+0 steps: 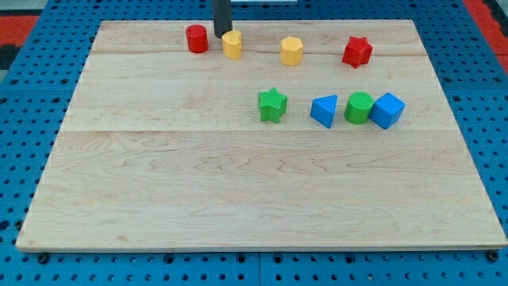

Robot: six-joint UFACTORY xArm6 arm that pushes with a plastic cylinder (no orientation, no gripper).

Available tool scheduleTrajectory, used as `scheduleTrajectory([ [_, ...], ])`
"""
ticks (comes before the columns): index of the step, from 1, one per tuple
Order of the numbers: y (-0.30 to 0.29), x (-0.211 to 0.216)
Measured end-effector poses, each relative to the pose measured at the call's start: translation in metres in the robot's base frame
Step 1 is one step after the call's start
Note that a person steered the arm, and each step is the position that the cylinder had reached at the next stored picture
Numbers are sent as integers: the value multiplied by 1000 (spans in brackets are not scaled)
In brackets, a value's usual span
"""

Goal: Move the red circle parallel left to the yellow heart

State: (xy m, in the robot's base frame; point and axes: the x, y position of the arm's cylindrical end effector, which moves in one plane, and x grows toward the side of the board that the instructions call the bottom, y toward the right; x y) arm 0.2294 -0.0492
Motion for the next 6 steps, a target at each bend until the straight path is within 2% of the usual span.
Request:
scheduleTrajectory([
  [1,3,5],
  [2,-30,-34],
  [3,-60,-17],
  [4,-61,24],
  [5,-50,6],
  [6,-21,45],
])
